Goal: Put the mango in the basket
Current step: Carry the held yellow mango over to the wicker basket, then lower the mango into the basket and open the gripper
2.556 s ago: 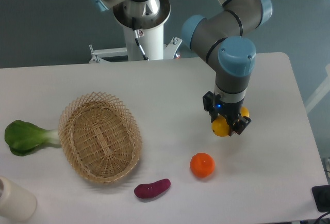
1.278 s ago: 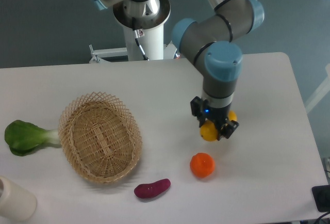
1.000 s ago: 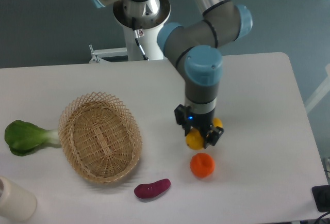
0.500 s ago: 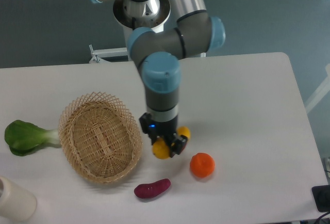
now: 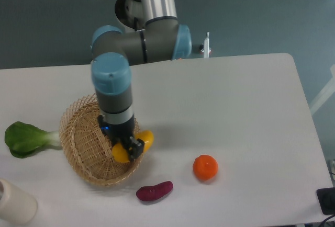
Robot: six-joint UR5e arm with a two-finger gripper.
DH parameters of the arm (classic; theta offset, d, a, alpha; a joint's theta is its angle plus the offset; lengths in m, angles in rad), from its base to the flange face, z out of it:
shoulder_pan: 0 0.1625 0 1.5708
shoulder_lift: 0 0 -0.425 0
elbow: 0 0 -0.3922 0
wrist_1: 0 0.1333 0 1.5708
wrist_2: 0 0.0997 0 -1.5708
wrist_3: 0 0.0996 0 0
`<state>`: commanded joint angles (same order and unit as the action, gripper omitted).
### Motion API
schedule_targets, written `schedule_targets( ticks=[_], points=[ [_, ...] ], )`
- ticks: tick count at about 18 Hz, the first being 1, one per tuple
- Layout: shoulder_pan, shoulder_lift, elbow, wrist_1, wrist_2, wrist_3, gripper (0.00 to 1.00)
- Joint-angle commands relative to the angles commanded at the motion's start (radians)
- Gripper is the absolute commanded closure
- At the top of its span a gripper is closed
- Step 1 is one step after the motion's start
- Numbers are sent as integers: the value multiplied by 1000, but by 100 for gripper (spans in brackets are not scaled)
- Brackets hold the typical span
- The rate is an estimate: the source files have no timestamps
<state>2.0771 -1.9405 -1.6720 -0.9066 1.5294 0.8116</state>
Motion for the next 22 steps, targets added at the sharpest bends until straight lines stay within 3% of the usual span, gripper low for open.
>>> schedule_targets(
  ticks=[7, 10, 13, 16, 22],
  points=[
    [-87, 11, -90, 6, 3, -20, 32],
    [-118, 9, -107, 6, 17, -28, 26],
    [-129, 12, -126, 6, 18, -28, 20],
    [-132, 38, -150, 6, 17, -22, 1],
    [-115, 60, -135, 8, 6, -11, 0]
  ],
)
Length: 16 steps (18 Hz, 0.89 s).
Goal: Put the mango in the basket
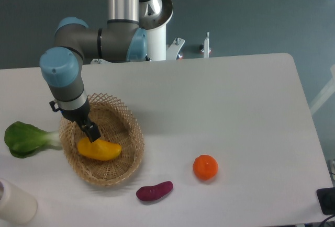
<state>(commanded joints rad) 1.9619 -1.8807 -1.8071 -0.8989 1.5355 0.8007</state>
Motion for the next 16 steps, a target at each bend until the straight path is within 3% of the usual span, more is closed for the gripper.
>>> schedule_targets(
  ticks=[3, 9, 11, 16],
  points=[
    [15, 0, 5, -2, 0, -3, 0],
    [130, 17, 17, 2, 9, 2, 0],
    [204, 24, 37, -5, -1, 3, 0],
    [299, 15, 115, -15, -2, 17, 0]
  ],
)
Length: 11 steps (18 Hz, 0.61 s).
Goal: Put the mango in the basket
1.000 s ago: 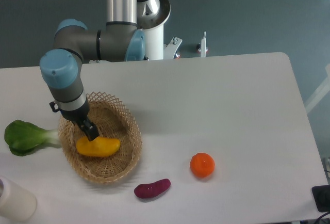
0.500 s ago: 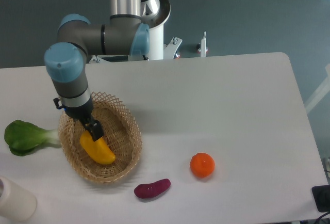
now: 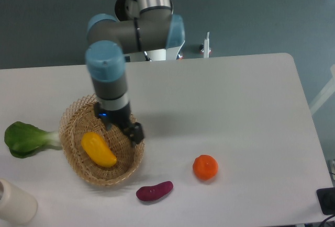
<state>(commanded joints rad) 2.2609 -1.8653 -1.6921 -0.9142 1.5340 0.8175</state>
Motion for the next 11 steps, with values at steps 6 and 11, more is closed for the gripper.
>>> schedule_targets(
  ticks=[6, 11],
  points=[
    [133, -11, 0, -3, 11, 202, 0],
    [261, -14, -31, -12, 12, 520, 0]
  ],
)
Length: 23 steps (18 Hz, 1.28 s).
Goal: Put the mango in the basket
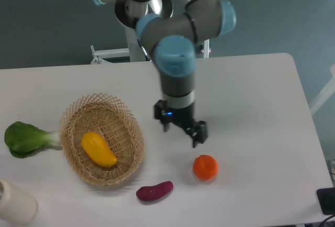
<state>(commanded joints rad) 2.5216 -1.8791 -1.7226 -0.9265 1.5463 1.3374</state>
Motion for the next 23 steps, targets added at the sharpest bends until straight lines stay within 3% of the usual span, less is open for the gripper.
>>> schedule_targets(
  ticks=[6, 11, 23],
  points=[
    [68, 2, 12, -37, 2, 118, 0],
    [103, 0, 12, -41, 11, 141, 0],
    [118, -5, 6, -34, 21, 194, 0]
  ],
)
